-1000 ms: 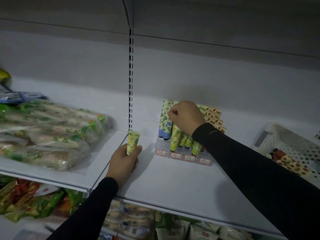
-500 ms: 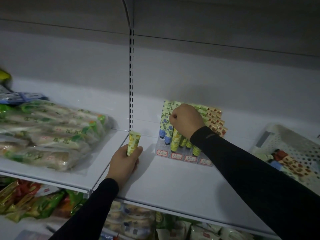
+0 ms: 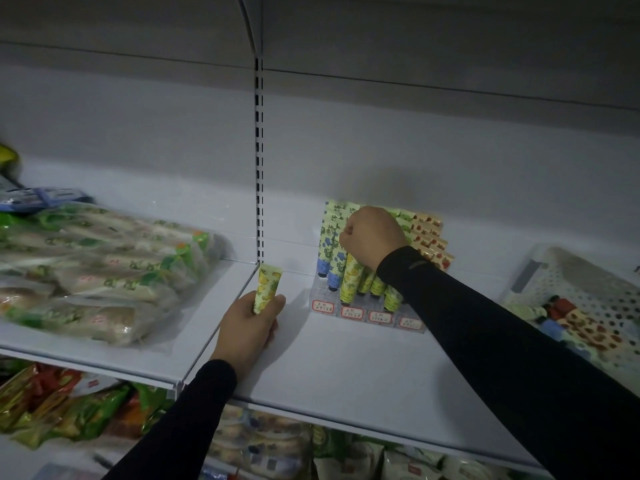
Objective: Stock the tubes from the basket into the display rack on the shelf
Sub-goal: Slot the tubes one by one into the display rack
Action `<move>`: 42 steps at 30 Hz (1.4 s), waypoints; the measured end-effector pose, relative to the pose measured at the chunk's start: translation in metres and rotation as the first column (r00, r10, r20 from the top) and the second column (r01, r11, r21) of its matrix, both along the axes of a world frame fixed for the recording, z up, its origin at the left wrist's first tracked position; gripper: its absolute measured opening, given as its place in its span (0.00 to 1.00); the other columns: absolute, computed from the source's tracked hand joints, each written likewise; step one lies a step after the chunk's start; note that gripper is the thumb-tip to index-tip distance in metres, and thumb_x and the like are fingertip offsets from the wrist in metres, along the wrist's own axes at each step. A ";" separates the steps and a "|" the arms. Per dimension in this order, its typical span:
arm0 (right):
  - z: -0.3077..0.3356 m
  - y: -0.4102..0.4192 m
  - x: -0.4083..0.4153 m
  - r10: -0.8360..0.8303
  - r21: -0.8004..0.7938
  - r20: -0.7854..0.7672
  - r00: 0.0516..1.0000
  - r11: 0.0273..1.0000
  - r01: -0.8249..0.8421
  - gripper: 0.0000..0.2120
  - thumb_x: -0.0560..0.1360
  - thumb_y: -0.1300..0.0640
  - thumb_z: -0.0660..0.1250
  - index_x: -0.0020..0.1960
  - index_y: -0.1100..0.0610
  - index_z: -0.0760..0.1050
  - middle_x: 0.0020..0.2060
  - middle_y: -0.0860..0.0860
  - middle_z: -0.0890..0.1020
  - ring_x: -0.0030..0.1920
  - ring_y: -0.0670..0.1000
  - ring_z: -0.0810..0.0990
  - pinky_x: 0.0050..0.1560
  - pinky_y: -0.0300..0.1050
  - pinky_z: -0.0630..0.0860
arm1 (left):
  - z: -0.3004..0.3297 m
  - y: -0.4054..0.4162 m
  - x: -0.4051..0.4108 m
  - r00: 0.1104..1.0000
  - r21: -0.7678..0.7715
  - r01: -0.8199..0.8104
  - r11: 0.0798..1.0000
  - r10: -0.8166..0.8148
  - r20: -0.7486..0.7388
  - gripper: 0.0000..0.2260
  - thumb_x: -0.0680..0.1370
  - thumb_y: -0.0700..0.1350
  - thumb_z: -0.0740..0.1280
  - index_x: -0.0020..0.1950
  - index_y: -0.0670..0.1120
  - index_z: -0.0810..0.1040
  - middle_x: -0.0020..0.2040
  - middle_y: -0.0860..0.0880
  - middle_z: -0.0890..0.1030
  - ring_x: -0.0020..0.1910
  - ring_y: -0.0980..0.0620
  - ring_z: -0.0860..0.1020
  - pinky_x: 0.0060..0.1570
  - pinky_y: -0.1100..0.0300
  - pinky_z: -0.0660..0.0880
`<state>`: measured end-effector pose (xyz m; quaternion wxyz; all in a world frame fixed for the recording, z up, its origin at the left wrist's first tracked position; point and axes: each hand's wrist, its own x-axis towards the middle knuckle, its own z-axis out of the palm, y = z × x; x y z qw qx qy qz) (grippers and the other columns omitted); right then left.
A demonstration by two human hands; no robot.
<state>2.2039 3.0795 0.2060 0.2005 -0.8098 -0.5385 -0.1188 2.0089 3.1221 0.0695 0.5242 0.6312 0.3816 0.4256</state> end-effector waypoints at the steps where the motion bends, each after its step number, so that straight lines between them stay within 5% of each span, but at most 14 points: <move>1: 0.000 0.001 0.000 -0.006 -0.006 -0.006 1.000 1.000 0.006 0.20 0.74 0.61 0.63 0.26 0.56 0.62 0.24 0.50 0.64 0.25 0.48 0.63 0.35 0.42 0.69 | 0.000 0.000 0.000 1.000 0.003 0.000 1.000 0.000 0.000 0.14 0.79 0.47 0.68 0.37 0.42 0.72 0.27 0.49 0.73 0.25 0.52 0.68 0.26 0.63 0.68; 7: 0.001 -0.001 0.003 0.012 -0.039 0.004 1.000 0.999 -0.012 0.19 0.73 0.61 0.63 0.26 0.56 0.60 0.23 0.51 0.62 0.24 0.49 0.60 0.25 0.41 0.59 | 0.001 0.000 0.000 0.999 0.030 -0.008 1.000 0.009 -0.036 0.14 0.79 0.47 0.68 0.37 0.42 0.72 0.26 0.51 0.73 0.24 0.54 0.68 0.27 0.62 0.67; 11: 0.000 -0.005 0.001 0.049 -0.011 0.033 0.998 0.999 -0.049 0.22 0.75 0.55 0.64 0.25 0.56 0.62 0.21 0.51 0.61 0.23 0.51 0.61 0.32 0.44 0.70 | 0.001 0.000 -0.001 1.000 0.013 -0.008 1.000 0.008 -0.018 0.13 0.79 0.46 0.68 0.39 0.39 0.71 0.28 0.50 0.73 0.25 0.53 0.68 0.27 0.62 0.67; 14: 0.005 -0.011 -0.002 0.049 0.119 0.055 0.997 0.991 -0.055 0.22 0.77 0.50 0.63 0.28 0.61 0.71 0.25 0.54 0.69 0.27 0.52 0.70 0.36 0.46 0.74 | 0.001 0.001 -0.001 1.000 -0.012 0.008 1.000 -0.008 -0.006 0.11 0.78 0.44 0.67 0.42 0.38 0.71 0.29 0.48 0.74 0.27 0.52 0.69 0.28 0.59 0.67; 16: 0.009 -0.017 -0.004 0.056 0.191 0.061 0.997 0.979 -0.066 0.20 0.79 0.49 0.62 0.36 0.61 0.79 0.34 0.56 0.75 0.37 0.53 0.74 0.39 0.45 0.72 | 0.002 0.001 -0.001 1.000 -0.038 0.015 0.999 -0.015 0.013 0.08 0.78 0.42 0.65 0.42 0.39 0.71 0.31 0.47 0.74 0.28 0.50 0.69 0.29 0.59 0.67; 19: 0.011 -0.030 -0.007 0.117 0.256 0.052 0.992 0.958 -0.126 0.15 0.79 0.48 0.62 0.38 0.54 0.79 0.37 0.51 0.73 0.39 0.49 0.71 0.40 0.42 0.64 | 0.004 -0.001 -0.002 0.998 -0.074 0.047 0.996 -0.043 0.054 0.05 0.79 0.39 0.63 0.46 0.37 0.73 0.32 0.46 0.75 0.30 0.49 0.69 0.29 0.59 0.66; 22: 0.009 -0.047 -0.014 0.203 0.253 -0.025 0.979 0.949 -0.190 0.17 0.79 0.48 0.63 0.32 0.50 0.72 0.30 0.44 0.70 0.32 0.42 0.69 0.36 0.41 0.64 | 0.007 -0.004 -0.004 0.996 -0.055 0.079 0.995 -0.077 0.041 0.04 0.80 0.38 0.63 0.49 0.40 0.77 0.34 0.46 0.76 0.31 0.50 0.71 0.31 0.60 0.69; 25: 0.002 -0.062 -0.024 0.285 0.224 -0.185 0.940 0.944 -0.242 0.16 0.79 0.46 0.63 0.37 0.53 0.79 0.31 0.41 0.75 0.32 0.37 0.71 0.39 0.36 0.70 | 0.014 -0.011 -0.003 0.988 0.041 0.152 0.987 -0.151 -0.045 0.03 0.79 0.39 0.67 0.51 0.45 0.79 0.37 0.49 0.79 0.33 0.53 0.76 0.34 0.61 0.75; 28: -0.006 -0.068 -0.033 0.280 0.110 -0.311 0.908 0.960 -0.258 0.22 0.79 0.40 0.59 0.47 0.56 0.81 0.36 0.44 0.80 0.34 0.40 0.74 0.40 0.37 0.68 | 0.028 -0.019 0.003 0.972 0.150 0.227 0.962 -0.214 -0.097 0.08 0.75 0.39 0.73 0.49 0.51 0.80 0.34 0.56 0.79 0.34 0.56 0.75 0.35 0.62 0.74; 31: -0.013 -0.072 -0.033 0.238 0.040 -0.349 0.906 0.970 -0.239 0.27 0.79 0.39 0.59 0.35 0.60 0.76 0.29 0.49 0.80 0.28 0.45 0.75 0.35 0.39 0.67 | 0.042 -0.027 0.012 0.970 0.308 0.199 0.930 -0.142 -0.198 0.10 0.72 0.40 0.76 0.46 0.53 0.79 0.31 0.60 0.76 0.31 0.60 0.70 0.33 0.67 0.68; 33: -0.015 -0.075 -0.029 0.238 0.034 -0.432 0.870 0.968 -0.247 0.22 0.78 0.45 0.64 0.38 0.63 0.79 0.30 0.51 0.83 0.28 0.44 0.79 0.31 0.35 0.71 | 0.047 -0.032 0.015 0.971 0.339 0.186 0.922 -0.120 -0.205 0.11 0.71 0.40 0.76 0.45 0.53 0.78 0.31 0.60 0.75 0.31 0.60 0.70 0.33 0.67 0.67; 39: -0.007 -0.087 -0.018 0.277 0.147 -0.575 0.769 0.961 -0.236 0.10 0.79 0.55 0.66 0.52 0.60 0.82 0.33 0.47 0.82 0.28 0.39 0.78 0.30 0.30 0.74 | 0.045 -0.037 0.015 0.966 0.265 0.245 0.933 -0.212 -0.145 0.11 0.73 0.39 0.75 0.50 0.52 0.79 0.34 0.58 0.80 0.33 0.58 0.73 0.36 0.65 0.71; 42: -0.005 -0.091 -0.013 0.301 0.164 -0.616 0.728 0.953 -0.256 0.10 0.78 0.55 0.67 0.55 0.58 0.82 0.37 0.49 0.84 0.34 0.42 0.81 0.39 0.37 0.80 | 0.048 -0.038 0.011 0.941 0.110 0.338 0.935 -0.335 -0.041 0.05 0.77 0.40 0.72 0.52 0.46 0.81 0.37 0.52 0.82 0.38 0.51 0.78 0.42 0.57 0.78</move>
